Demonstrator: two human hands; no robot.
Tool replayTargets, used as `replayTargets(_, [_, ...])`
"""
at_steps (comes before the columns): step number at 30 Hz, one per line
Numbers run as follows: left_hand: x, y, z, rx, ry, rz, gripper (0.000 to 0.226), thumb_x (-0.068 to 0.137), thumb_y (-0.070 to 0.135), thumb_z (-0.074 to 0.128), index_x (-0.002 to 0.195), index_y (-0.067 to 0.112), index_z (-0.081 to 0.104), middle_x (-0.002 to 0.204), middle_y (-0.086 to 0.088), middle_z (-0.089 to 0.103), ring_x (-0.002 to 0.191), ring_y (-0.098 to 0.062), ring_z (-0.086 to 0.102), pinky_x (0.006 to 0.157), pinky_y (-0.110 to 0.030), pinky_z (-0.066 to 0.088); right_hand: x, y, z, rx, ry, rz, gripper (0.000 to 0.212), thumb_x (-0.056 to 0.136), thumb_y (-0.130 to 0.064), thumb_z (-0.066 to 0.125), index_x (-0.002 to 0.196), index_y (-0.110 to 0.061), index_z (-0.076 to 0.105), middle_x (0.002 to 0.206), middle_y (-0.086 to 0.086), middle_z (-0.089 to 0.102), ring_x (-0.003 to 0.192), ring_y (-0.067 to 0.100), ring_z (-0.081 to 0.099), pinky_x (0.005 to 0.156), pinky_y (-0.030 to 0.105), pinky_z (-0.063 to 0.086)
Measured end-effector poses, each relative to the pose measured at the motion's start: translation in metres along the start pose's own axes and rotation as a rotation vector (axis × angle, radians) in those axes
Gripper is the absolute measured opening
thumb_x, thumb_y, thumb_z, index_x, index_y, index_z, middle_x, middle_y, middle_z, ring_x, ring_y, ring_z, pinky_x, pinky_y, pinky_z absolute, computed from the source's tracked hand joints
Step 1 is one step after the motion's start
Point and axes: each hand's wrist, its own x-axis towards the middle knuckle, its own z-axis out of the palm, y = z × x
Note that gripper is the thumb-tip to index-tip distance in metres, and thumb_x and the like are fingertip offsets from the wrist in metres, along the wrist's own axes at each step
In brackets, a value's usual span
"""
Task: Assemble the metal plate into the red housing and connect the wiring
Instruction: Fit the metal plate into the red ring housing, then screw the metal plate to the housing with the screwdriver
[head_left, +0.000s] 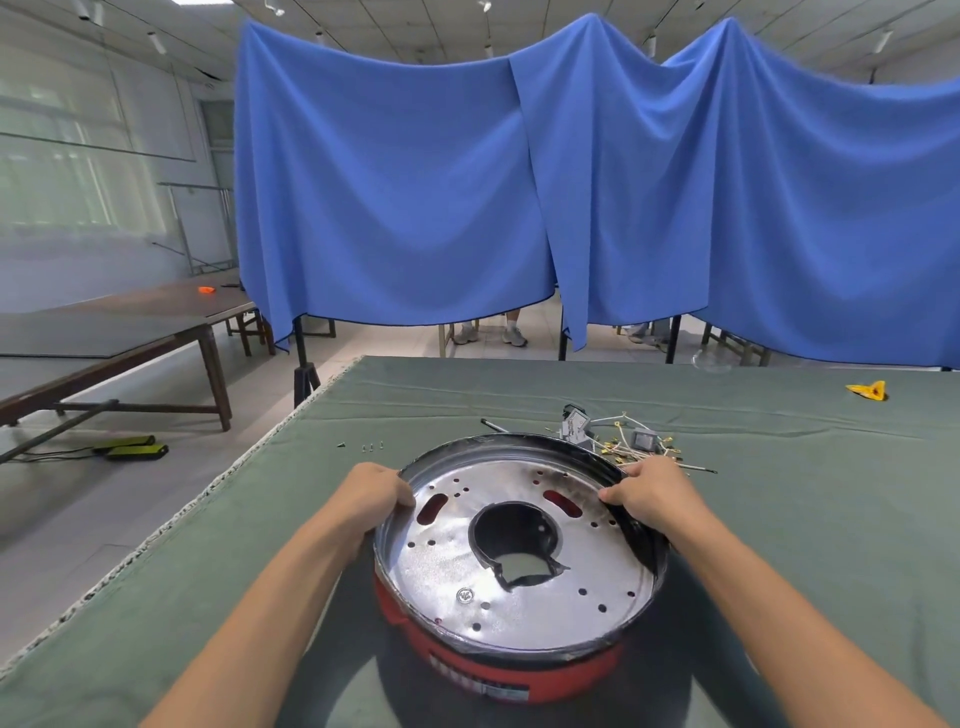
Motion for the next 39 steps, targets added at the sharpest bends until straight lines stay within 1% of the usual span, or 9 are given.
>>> replayTargets(4, [0.001, -0.001, -0.002, 0.002, -0.028, -0.029, 0.022, 0.076, 0.0, 0.061, 0.056, 0.007, 0.054, 0.075, -0.01, 0.049, 0.067, -0.024, 0.046, 0.065, -0.032, 0.034, 0.0, -0.003, -0.002, -0.082, -0.004, -0.01, 0.03, 0.083, -0.019, 0.069, 0.062, -0.013, 0.049, 0.053, 0.002, 0.042, 0.055, 0.019, 0.04, 0.05, 0.028, 0.027])
replayTargets(7, [0.003, 0.001, -0.008, -0.015, -0.126, -0.055, 0.025, 0.084, 0.027, 0.064, 0.098, 0.007, 0.068, 0.101, -0.007, 0.059, 0.092, -0.026, 0.057, 0.081, -0.036, 0.043, 0.001, -0.007, -0.003, -0.165, -0.017, -0.025, 0.035, 0.081, -0.021, 0.065, 0.057, -0.013, 0.041, 0.055, 0.003, 0.041, 0.053, 0.02, 0.038, 0.049, 0.027, 0.026])
replayTargets(10, [0.01, 0.003, -0.016, -0.066, -0.142, -0.08, 0.043, 0.086, 0.046, 0.058, 0.089, 0.004, 0.069, 0.077, -0.009, 0.067, 0.062, -0.021, 0.06, 0.061, -0.03, 0.048, 0.004, -0.013, -0.006, -0.246, 0.019, -0.068, 0.033, 0.083, -0.035, 0.063, 0.063, -0.009, 0.056, 0.059, 0.003, 0.052, 0.059, 0.019, 0.049, 0.054, 0.027, 0.036])
replayTargets(13, [0.03, -0.003, -0.013, -0.129, 0.139, 0.017, 0.023, 0.09, 0.022, 0.059, 0.078, 0.003, 0.064, 0.073, -0.011, 0.062, 0.044, -0.015, 0.051, 0.042, -0.02, 0.041, 0.007, -0.021, -0.007, -0.329, 0.092, -0.133, 0.03, 0.086, -0.041, 0.059, 0.082, -0.013, 0.071, 0.074, 0.002, 0.068, 0.071, 0.02, 0.06, 0.061, 0.029, 0.044])
replayTargets(17, [0.07, -0.027, -0.011, 0.379, 0.368, 0.174, 0.026, 0.09, 0.017, 0.05, 0.112, 0.016, 0.064, 0.108, -0.009, 0.067, 0.093, -0.028, 0.064, 0.083, -0.037, 0.051, 0.016, -0.035, -0.001, -0.365, 0.144, -0.224, 0.033, 0.089, -0.045, 0.056, 0.084, -0.016, 0.072, 0.083, 0.002, 0.071, 0.069, 0.019, 0.056, 0.059, 0.029, 0.04])
replayTargets(20, [0.102, -0.036, -0.005, 0.651, 0.417, 0.241, 0.035, 0.096, 0.027, 0.044, 0.13, 0.022, 0.052, 0.122, -0.007, 0.057, 0.104, -0.031, 0.059, 0.085, -0.039, 0.044, 0.028, -0.042, 0.004, -0.369, 0.147, -0.254, 0.034, 0.09, -0.051, 0.053, 0.084, -0.022, 0.07, 0.083, -0.002, 0.069, 0.07, 0.018, 0.054, 0.059, 0.029, 0.037])
replayTargets(30, [0.151, -0.031, 0.007, 0.856, 0.465, 0.333, 0.025, 0.095, 0.024, 0.045, 0.094, 0.014, 0.068, 0.102, -0.008, 0.06, 0.09, -0.035, 0.06, 0.072, -0.036, 0.043, 0.095, -0.059, 0.017, -0.482, -0.103, -0.279, 0.013, 0.087, -0.033, 0.061, 0.085, -0.026, 0.072, 0.091, -0.002, 0.07, 0.083, 0.018, 0.062, 0.073, 0.028, 0.05])
replayTargets(36, [0.144, -0.035, 0.001, 0.603, 0.5, 0.246, 0.027, 0.089, 0.022, 0.055, 0.113, 0.015, 0.065, 0.117, -0.007, 0.064, 0.108, -0.031, 0.058, 0.084, -0.035, 0.044, 0.115, -0.071, 0.024, -0.679, -0.292, -0.248, 0.016, 0.086, -0.027, 0.06, 0.092, -0.021, 0.073, 0.068, 0.0, 0.065, 0.044, 0.009, 0.05, 0.037, 0.013, 0.037])
replayTargets(39, [0.14, -0.035, 0.0, 0.64, 0.496, 0.241, 0.022, 0.088, 0.019, 0.054, 0.103, 0.013, 0.068, 0.112, -0.009, 0.064, 0.102, -0.033, 0.059, 0.079, -0.035, 0.045, 0.119, -0.074, 0.024, -0.734, -0.351, -0.22, 0.02, 0.086, -0.014, 0.056, 0.097, -0.012, 0.073, 0.054, -0.001, 0.054, 0.04, 0.01, 0.044, 0.028, 0.008, 0.025])
